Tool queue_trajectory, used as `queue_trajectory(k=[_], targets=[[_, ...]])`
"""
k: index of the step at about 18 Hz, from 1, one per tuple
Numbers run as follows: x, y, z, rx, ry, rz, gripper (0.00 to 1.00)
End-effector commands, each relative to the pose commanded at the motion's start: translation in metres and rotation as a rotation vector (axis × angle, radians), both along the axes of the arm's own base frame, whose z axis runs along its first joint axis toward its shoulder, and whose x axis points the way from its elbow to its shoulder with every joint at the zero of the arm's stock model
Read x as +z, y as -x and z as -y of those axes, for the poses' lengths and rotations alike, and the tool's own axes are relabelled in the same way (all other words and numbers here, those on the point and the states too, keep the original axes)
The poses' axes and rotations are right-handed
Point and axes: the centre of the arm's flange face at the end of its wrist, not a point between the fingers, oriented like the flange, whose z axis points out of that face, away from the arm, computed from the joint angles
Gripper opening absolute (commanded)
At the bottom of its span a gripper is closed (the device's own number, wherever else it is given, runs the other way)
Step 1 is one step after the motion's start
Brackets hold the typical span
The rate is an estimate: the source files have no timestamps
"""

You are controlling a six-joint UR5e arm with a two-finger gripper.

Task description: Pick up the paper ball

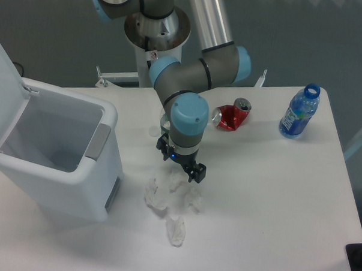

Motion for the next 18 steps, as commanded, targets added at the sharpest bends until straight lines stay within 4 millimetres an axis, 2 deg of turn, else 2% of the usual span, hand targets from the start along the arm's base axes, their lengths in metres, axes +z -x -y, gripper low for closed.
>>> queue_trajectory(k=[2, 4, 8, 10, 12, 15, 16, 18], targets=[[-0.003, 0.001, -0.001, 0.008, 0.002, 0.002, 0.92], [-0.005, 0.001, -0.006, 0.031, 0.003, 0.001, 0.83], [-0.008, 0.004, -0.019, 0.073, 0.014, -0.017, 0.78], [-0.009, 0.000, -0.023, 0.069, 0.023, -0.024, 0.67], [-0.009, 0.000, -0.023, 0.071, 0.024, -0.025, 0.47], [-0.005, 0.001, -0.023, 0.069, 0.020, -0.031, 0.07], [-0.002, 0.003, -0.024, 0.069, 0.020, -0.040, 0.00], [0.009, 0.012, -0.028, 0.066, 0.021, -0.077, 0.00]])
